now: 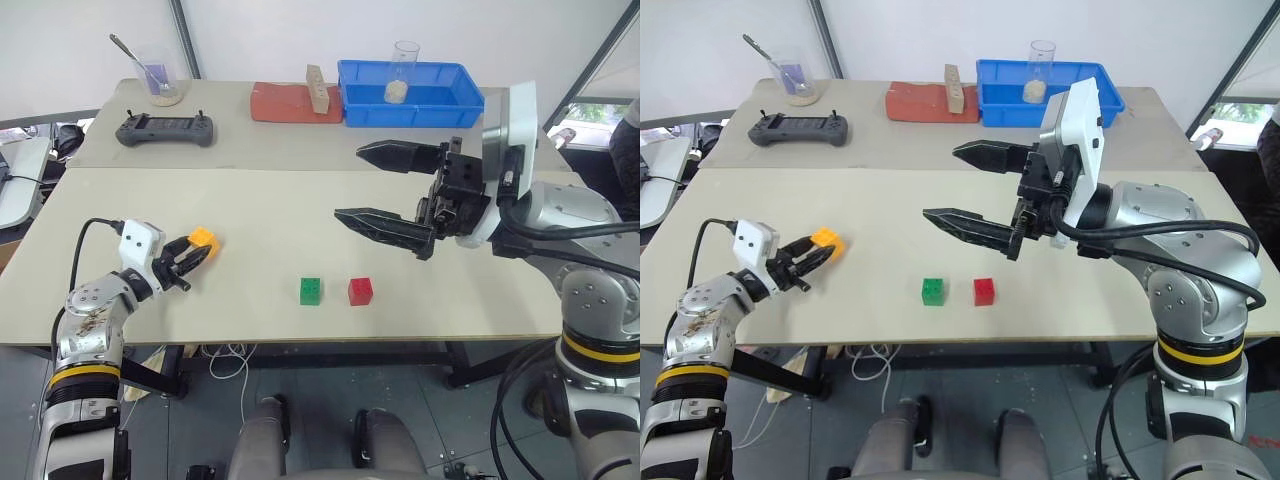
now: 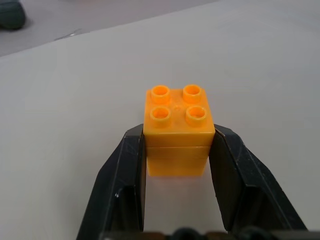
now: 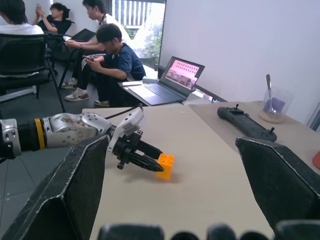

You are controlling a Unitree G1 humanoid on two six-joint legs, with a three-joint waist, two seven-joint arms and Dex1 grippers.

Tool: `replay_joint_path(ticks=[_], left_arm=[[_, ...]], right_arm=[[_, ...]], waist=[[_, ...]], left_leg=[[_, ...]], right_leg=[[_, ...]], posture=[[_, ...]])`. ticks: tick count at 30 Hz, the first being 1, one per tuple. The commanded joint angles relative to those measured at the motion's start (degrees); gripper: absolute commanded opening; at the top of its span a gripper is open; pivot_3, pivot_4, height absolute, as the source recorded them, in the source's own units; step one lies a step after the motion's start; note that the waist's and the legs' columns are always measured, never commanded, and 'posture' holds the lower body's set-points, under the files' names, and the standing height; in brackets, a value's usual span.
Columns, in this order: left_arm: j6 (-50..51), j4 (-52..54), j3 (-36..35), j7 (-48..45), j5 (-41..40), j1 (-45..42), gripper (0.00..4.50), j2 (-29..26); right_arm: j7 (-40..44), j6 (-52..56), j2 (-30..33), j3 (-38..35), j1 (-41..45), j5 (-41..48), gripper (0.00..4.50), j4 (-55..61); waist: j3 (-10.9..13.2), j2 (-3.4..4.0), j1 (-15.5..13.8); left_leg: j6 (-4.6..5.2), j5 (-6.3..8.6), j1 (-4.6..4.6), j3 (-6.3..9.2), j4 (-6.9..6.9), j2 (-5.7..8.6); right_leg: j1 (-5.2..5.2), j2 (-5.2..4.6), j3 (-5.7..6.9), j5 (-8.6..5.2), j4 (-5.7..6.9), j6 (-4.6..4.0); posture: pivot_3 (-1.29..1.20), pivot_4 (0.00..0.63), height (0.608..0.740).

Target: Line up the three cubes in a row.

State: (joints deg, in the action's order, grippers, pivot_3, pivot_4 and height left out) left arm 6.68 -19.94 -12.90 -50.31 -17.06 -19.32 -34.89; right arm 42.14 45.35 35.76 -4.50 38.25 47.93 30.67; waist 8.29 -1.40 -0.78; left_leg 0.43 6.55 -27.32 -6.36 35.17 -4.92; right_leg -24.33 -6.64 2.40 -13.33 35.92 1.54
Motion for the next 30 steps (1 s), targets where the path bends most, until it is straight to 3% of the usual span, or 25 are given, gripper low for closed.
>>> replay_joint_path(ticks=[1,8,21,30], left_arm=[[3.42,10.05,2.05,-4.86,-3.18,1.28,1.28,-1.97],[8.07,20.40,9.73,-18.27,-6.37,4.38,1.28,-6.22],[-10.03,-6.47,17.78,-32.90,1.18,-9.06,1.28,-3.88],[-18.18,-15.68,19.03,-35.35,3.72,-13.34,1.28,-0.12]], right_arm=[[1.24,-1.06,2.45,-0.68,-3.05,-0.64,4.50,2.16],[5.86,-4.23,6.99,-0.06,-9.36,-3.43,4.50,3.57],[4.72,-3.05,8.36,-0.78,-9.74,-2.05,4.50,5.14],[3.56,-2.82,8.99,-0.92,-10.01,-1.79,4.50,5.44]], waist=[[0.00,0.00,-0.02],[0.00,0.00,0.17],[0.01,-0.01,0.02],[0.01,-0.01,-0.09]], left_leg=[[0.00,0.00,0.00,0.01,0.00,0.00],[0.00,0.00,0.03,-0.05,-0.08,0.00],[0.01,0.00,0.01,-0.02,0.02,0.02],[0.03,-0.01,0.02,0.00,0.07,0.02]], right_leg=[[0.00,0.00,0.01,-0.01,-0.01,-0.01],[-0.03,0.00,-0.04,-0.02,-0.04,-0.03],[-0.02,0.01,-0.03,-0.02,-0.10,-0.02],[0.06,0.01,-0.03,-0.02,-0.06,-0.01]], posture=[[0.00,0.150,0.740],[0.00,0.150,0.740],[0.00,0.150,0.740],[0.00,0.150,0.740]])
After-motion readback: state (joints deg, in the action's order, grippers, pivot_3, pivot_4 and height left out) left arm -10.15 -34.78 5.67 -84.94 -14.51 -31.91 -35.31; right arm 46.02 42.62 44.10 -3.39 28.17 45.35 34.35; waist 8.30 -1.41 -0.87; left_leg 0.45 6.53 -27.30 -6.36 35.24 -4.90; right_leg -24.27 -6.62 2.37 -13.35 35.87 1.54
